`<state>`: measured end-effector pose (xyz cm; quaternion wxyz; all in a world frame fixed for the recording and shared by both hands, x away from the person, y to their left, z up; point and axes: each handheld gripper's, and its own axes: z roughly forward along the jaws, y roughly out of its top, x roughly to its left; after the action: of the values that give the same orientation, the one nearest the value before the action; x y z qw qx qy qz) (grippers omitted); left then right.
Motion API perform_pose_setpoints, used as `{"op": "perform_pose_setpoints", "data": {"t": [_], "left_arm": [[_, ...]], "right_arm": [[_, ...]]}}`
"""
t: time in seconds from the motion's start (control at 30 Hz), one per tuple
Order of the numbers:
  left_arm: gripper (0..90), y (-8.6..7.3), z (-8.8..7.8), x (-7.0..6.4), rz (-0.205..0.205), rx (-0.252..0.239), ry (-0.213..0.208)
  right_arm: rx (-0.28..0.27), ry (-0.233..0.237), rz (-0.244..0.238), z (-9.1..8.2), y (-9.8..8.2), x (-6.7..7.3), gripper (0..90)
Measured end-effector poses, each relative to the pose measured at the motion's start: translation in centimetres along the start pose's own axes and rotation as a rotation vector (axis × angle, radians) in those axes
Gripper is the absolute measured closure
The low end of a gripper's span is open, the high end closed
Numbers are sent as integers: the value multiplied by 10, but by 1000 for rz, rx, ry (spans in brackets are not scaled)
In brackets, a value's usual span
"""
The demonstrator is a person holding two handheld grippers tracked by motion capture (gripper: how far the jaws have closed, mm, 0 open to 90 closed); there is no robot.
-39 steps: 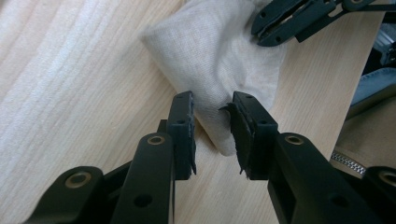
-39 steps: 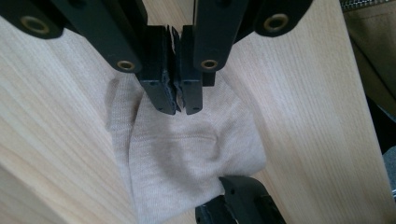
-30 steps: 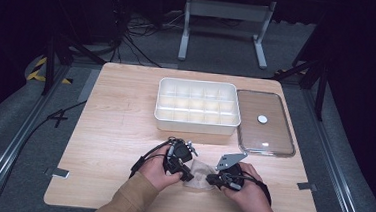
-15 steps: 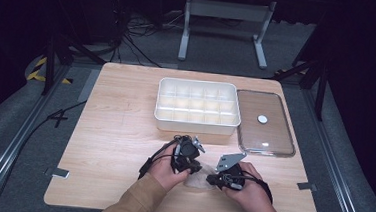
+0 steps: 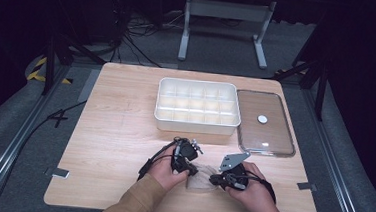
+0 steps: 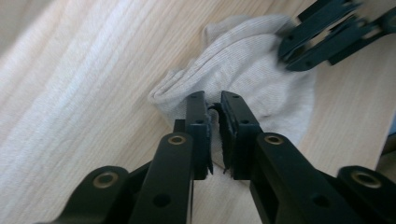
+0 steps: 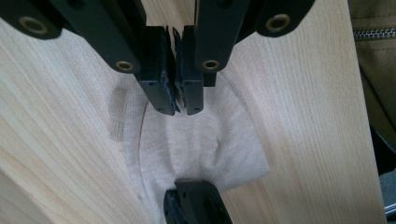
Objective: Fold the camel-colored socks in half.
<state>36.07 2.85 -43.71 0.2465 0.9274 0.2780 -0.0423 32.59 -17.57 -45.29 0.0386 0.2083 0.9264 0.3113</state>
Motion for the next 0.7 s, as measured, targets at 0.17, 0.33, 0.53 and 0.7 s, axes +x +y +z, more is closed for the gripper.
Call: {"op": "perform_pose_setpoints", "data": {"t": [0.17,0.33,0.53,0.7], "left_arm": [[803,-1,-13,-11,61,-29,-30],[847,-2,-3,-20,109,75,-34],[895,-6,7,-15,87,129,-47],[896,-7,8,-14,76,124,-59]], "right_arm": [[1,0,3,0,0,0,849],[4,0,1,0,1,0,849],[3,5,6,0,1,-1,850],[-2,5,21,-2,-2,-3,848]]}}
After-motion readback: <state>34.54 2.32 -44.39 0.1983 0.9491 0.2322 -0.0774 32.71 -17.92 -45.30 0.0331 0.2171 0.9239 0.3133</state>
